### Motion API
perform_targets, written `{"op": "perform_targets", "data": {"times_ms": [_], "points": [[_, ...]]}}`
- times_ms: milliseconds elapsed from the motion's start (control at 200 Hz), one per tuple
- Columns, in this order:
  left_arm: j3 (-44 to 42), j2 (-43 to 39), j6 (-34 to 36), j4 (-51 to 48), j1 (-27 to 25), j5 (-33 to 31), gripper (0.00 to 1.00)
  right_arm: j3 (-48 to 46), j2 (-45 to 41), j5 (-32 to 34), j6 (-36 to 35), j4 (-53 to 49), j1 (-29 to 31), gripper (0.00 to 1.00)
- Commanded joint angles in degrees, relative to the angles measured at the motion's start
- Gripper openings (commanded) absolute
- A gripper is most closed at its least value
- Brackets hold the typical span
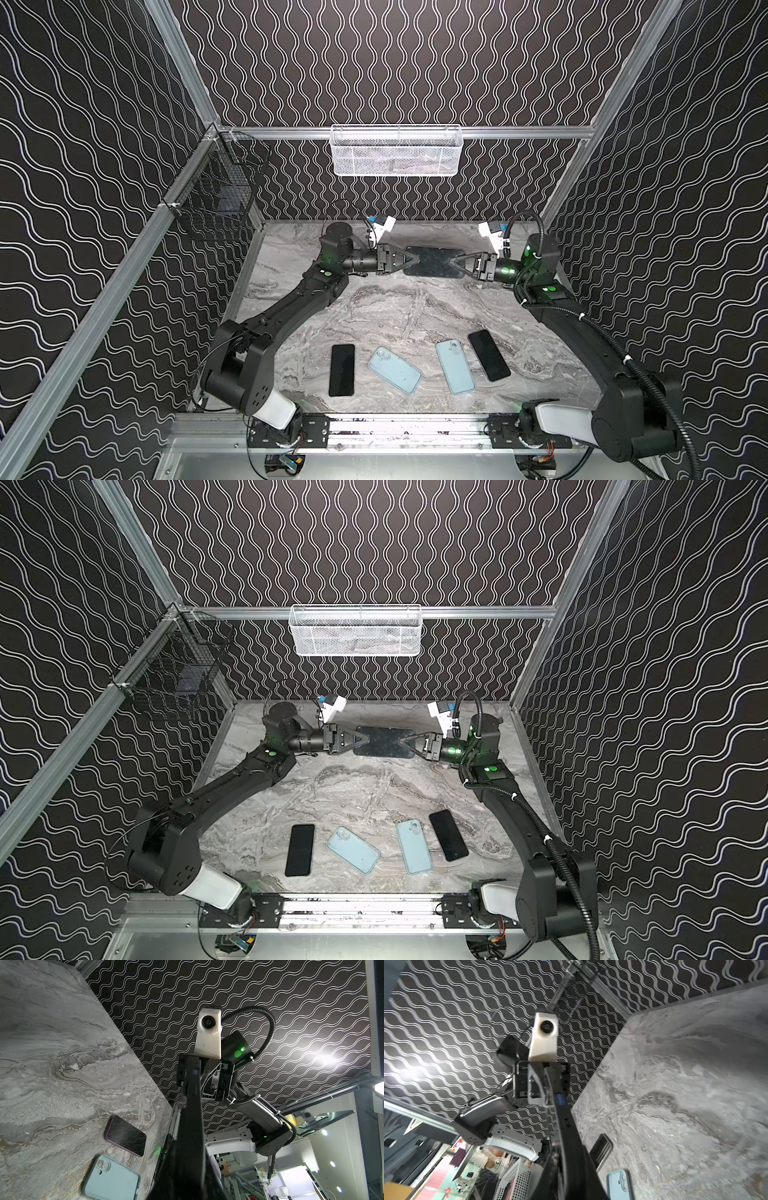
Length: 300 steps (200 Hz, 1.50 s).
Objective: Put the phone into the phone case
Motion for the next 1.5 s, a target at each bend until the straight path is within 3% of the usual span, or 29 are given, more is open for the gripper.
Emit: {"op": "perform_targets", "data": {"times_ms": [0, 35, 100, 155, 255, 390, 541, 686, 816, 1076, 1496], "points": [[-0.41, 0.63, -4.2, 8.31, -0.34, -0.23, 0.02, -1.59, 0.78, 1.34, 4.12, 8.6, 0.46, 0.07], [-0.69, 0.64, -4.79, 9.16, -0.39, -0.31, 0.13, -2.15, 0.94, 1.5, 5.68, 10.49, 0.45, 0.04], [-0.93, 0.45, -4.77, 9.58, -0.34, -0.71, 0.22, -3.08, 0.96, 2.48, 8.55, 13.94, 0.43, 0.0], [-1.3, 0.03, -4.16, 9.22, -0.31, -1.38, 0.41, -3.74, 0.69, 4.17, 11.18, 16.33, 0.33, 0.0], [-2.15, -1.52, -2.11, 7.13, -0.3, -3.95, 0.65, -5.23, -1.04, 9.52, 15.71, 20.18, 0.4, 0.0], [-4.68, -2.53, -3.9, 10.2, -0.36, -8.29, 0.77, -8.08, -3.19, 16.79, 21.99, 26.92, 0.76, 0.0], [-8.77, -0.9, -11.58, 21.15, -1.32, -13.93, 0.89, -11.25, -3.11, 24.26, 26.75, 34.43, 3.12, 0.0], [-9.33, 2.07, -16.26, 29.08, -3.5, -18.62, 0.89, -12.02, -0.69, 29.29, 27.41, 38.69, 7.33, 0.0], [-7.75, 3.31, -15.76, 28.09, -4.6, -20.32, 0.85, -11.71, 1.42, 30.49, 28.16, 40.59, 8.71, 0.0], [-7.54, 5.3, -16.2, 28.66, -4.91, -23.03, 0.46, -12.23, 3.89, 30.57, 28.78, 43.5, 9.68, 0.0], [-6.66, 7.88, -18.03, 32.28, -4.91, -25.55, 0.16, -12.1, 5.6, 27.45, 26.99, 43.24, 10.74, 0.0]]}}
